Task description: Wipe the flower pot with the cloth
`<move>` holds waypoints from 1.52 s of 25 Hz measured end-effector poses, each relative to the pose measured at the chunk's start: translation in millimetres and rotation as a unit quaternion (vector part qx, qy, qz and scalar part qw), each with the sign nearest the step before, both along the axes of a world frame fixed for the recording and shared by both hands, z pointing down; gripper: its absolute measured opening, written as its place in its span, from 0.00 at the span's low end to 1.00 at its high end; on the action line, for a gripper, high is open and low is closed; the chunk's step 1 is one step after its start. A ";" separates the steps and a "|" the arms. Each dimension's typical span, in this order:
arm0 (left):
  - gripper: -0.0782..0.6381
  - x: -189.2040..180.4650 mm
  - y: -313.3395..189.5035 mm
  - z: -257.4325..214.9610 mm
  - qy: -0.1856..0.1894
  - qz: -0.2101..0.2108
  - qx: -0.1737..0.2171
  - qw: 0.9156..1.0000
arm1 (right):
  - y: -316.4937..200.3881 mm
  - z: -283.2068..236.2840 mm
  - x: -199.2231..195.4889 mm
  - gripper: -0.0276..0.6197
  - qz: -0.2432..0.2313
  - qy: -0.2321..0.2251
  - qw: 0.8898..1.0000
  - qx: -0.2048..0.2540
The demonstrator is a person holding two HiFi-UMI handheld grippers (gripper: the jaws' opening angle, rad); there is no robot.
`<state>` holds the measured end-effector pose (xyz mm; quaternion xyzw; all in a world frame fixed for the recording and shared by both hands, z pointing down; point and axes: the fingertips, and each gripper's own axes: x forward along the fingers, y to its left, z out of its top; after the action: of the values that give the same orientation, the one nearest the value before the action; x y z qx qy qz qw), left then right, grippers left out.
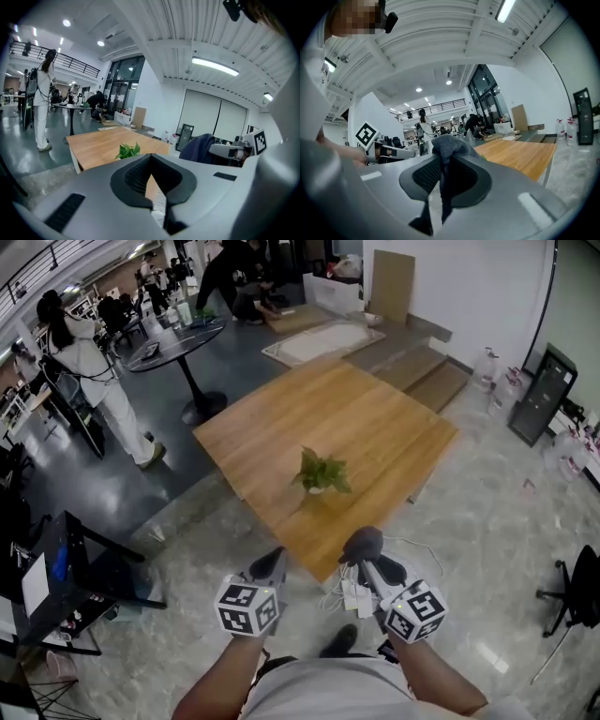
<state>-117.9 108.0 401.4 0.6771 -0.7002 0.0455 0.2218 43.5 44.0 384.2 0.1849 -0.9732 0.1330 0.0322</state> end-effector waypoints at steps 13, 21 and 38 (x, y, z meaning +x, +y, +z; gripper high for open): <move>0.12 -69.9 -146.3 58.4 -0.004 0.018 -0.079 0.997 | -132.7 8.9 -52.4 0.12 0.021 0.012 1.000 -0.004; 0.12 -134.0 -267.6 134.2 0.016 0.065 -0.149 0.987 | -221.6 44.4 -87.8 0.12 0.082 0.038 0.995 -0.032; 0.26 -193.4 -382.1 306.7 0.065 0.156 -0.315 0.934 | -322.2 140.0 -116.3 0.12 0.213 0.084 0.967 -0.114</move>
<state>-311.3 -274.1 708.1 0.6749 -0.5194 0.2534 0.4588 -72.8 -278.3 524.1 0.3938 -0.8834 0.2313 0.1051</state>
